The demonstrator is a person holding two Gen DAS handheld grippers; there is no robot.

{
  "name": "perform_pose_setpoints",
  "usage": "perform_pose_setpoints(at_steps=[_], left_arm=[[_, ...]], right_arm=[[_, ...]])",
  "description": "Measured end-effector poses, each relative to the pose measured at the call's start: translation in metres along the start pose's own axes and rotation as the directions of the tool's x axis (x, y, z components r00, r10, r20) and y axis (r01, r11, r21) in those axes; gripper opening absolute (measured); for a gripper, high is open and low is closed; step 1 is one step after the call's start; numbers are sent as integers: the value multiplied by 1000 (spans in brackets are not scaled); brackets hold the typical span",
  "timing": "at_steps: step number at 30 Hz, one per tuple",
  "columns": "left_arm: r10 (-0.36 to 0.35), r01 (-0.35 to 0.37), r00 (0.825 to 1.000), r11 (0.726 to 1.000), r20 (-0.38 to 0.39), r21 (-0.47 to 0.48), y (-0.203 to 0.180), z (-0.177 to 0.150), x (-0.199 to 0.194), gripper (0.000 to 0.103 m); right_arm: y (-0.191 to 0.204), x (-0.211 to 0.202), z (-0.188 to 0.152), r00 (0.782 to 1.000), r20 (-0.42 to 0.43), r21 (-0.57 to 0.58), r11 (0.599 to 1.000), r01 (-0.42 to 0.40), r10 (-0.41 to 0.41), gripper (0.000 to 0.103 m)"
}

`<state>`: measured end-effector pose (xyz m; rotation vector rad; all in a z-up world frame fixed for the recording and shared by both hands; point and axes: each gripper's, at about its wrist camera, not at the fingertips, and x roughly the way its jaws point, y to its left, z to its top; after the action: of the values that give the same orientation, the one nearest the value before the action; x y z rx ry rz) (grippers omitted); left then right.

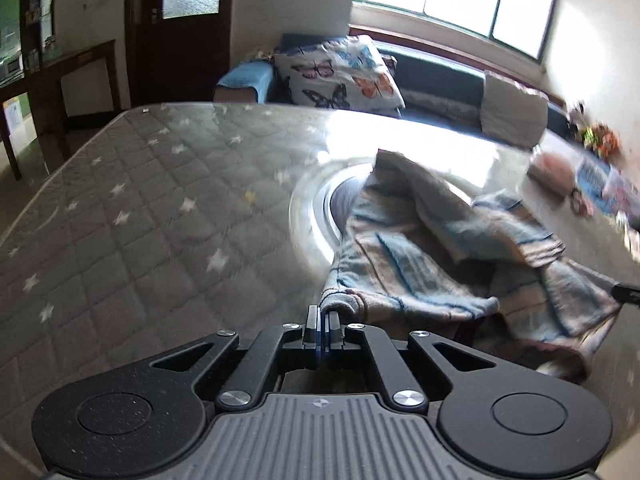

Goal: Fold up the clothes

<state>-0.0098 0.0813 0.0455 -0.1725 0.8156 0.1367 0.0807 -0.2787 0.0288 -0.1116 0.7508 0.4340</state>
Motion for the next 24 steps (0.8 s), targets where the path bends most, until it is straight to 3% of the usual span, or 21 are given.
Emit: perform_pose_setpoints(at_steps=[2, 7, 11, 12, 18, 24], left_arm=[[-15, 16, 999, 1000, -48, 19, 3, -12, -1, 2], [-15, 20, 999, 994, -51, 106, -1, -21, -12, 6], [-28, 23, 999, 987, 25, 159, -10, -11, -26, 28], [-33, 26, 999, 986, 41, 165, -14, -8, -26, 33], [-59, 46, 997, 979, 58, 200, -32, 14, 1, 36], [-27, 15, 998, 979, 55, 203, -38, 46, 48, 36]], right_arm=[[-2, -8, -16, 999, -47, -5, 1000, 9, -9, 8], [1, -20, -37, 993, -120, -38, 999, 7, -12, 12], [14, -30, -26, 997, -78, -93, 996, -1, -6, 16], [17, -29, -21, 998, -67, -108, 994, -11, 3, 22], [45, 3, -5, 997, -70, -210, 976, -54, 40, 36], [55, 33, 4, 996, -83, -274, 960, -48, 26, 43]])
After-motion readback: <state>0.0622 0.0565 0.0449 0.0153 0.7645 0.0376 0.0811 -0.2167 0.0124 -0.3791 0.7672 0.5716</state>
